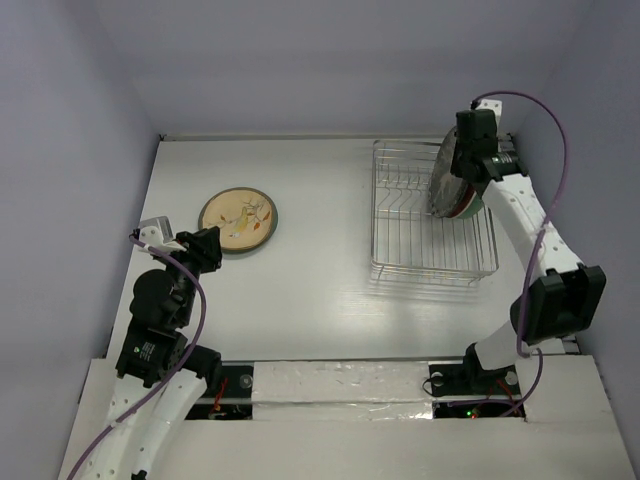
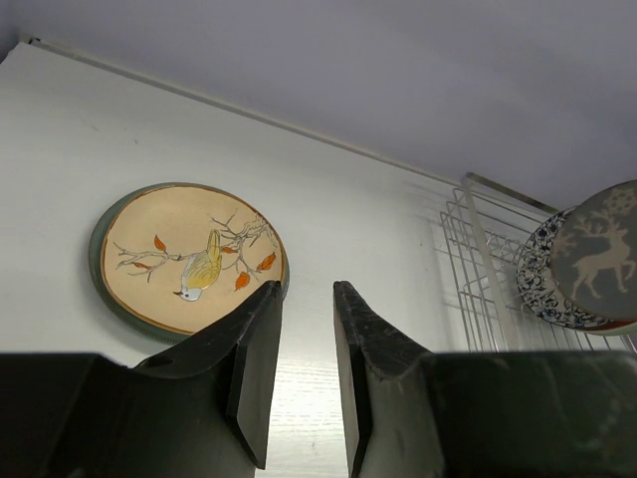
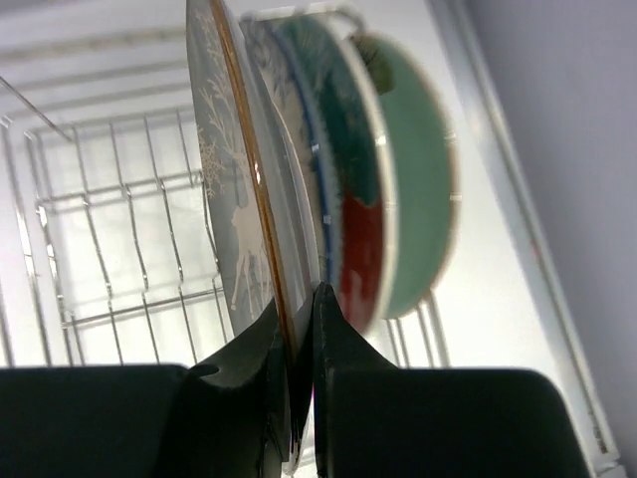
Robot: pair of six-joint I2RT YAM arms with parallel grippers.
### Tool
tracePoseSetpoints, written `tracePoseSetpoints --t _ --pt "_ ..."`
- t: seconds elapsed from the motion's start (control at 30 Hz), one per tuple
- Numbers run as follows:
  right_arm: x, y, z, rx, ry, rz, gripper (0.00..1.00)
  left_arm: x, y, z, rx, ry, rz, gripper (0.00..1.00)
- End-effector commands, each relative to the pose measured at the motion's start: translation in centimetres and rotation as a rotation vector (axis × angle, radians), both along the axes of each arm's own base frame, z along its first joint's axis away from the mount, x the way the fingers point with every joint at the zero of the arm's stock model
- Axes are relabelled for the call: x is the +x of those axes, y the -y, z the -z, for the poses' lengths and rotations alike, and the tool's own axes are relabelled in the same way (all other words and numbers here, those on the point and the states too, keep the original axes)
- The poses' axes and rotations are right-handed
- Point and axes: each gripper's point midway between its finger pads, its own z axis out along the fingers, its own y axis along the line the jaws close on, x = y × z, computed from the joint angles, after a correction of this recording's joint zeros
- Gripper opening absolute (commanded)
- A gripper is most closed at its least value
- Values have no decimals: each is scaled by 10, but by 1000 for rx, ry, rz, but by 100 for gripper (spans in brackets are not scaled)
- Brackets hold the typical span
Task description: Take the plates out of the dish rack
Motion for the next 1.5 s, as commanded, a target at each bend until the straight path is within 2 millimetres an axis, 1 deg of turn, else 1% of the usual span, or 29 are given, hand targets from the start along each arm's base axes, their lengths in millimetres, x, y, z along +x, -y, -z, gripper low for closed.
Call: tracePoseSetpoints --t 0.0,0.03,0.13,0.17,0.2,0.23,0.27,0.3,0.33,0.37,0.4,0.43,0.47,0.5,0.57,0.6,0.63,0.67,0.7,0.73,0.8,0.87,0.93,0.97,1.13,1.2,1.3,1.33,1.47 --pt "-8 -14 -123 94 352 -37 0 2 2 -6 -6 23 7 25" --pt "-17 -21 -142 129 408 -60 0 2 2 -6 -6 24 7 25" --pt "-28 -65 -165 267 518 -187 0 1 2 -8 -8 30 7 25" --pt "-29 -89 -168 328 535 -269 0 2 0 -6 -8 26 -2 25" --pt "-33 -122 -159 401 525 -337 0 2 0 -7 -7 27 -2 25" --pt "-32 -143 -170 462 582 -393 0 2 0 -6 -6 26 -2 25" --pt "-28 -172 -163 555 563 -453 0 3 0 -6 -8 26 -2 25" --pt "-29 -204 -166 627 587 -527 0 3 0 -5 -5 20 -2 25" --pt "-28 -226 -162 679 575 -576 0 4 1 -5 -4 18 -2 25" --pt "-18 -258 -141 734 515 -635 0 4 1 -4 -2 13 -2 25" --pt "-17 -280 -137 811 494 -654 0 4 1 -4 -4 14 -2 25" --pt "-20 -307 -155 881 542 -719 0 4 1 -4 -4 13 -2 25" --pt "-21 -328 -154 935 521 -772 0 3 1 -4 -6 15 -2 25" --pt "-10 -353 -129 999 456 -766 0 3 0 -5 -5 17 -2 25" --pt "-11 -389 -141 1091 461 -828 0 4 -1 -3 -6 11 -11 25" --pt "-11 -404 -137 1145 435 -833 0 4 -1 -3 -6 9 -11 25" --pt "-1 -423 -111 1158 390 -825 0 4 -2 -4 -6 14 -11 25" --pt "0 -435 -104 1182 367 -826 0 5 -1 -3 -5 11 -11 25" --pt "-4 -450 -108 1232 351 -840 0 5 -1 -3 -4 10 -11 25" --pt "6 -461 -83 1240 311 -823 0 5 -1 -3 -6 9 -11 25" --pt "3 -478 -69 1295 267 -804 0 5 -1 -4 -6 11 -11 25" --pt "11 -486 -43 1316 233 -783 0 5 -1 -3 -6 11 -11 25" --pt "9 -495 -26 1330 193 -767 0 5 -1 -3 -4 9 -11 25" --pt "7 -502 -9 1324 162 -759 0 5 -1 -3 -3 11 -11 25" --pt "-3 -524 29 1332 76 -740 2 5 -1 -3 -4 13 -11 25" --pt "-7 -531 46 1340 34 -727 7 5 -1 -4 -6 14 -11 25" --pt "-18 -541 64 1337 -13 -725 23 4 -2 -4 -5 17 -11 25" --pt "-18 -540 71 1325 -28 -713 32 4 -2 -5 -5 18 -11 25" --pt "-32 -543 89 1274 -83 -715 49 3 -2 -7 -8 26 -11 25"
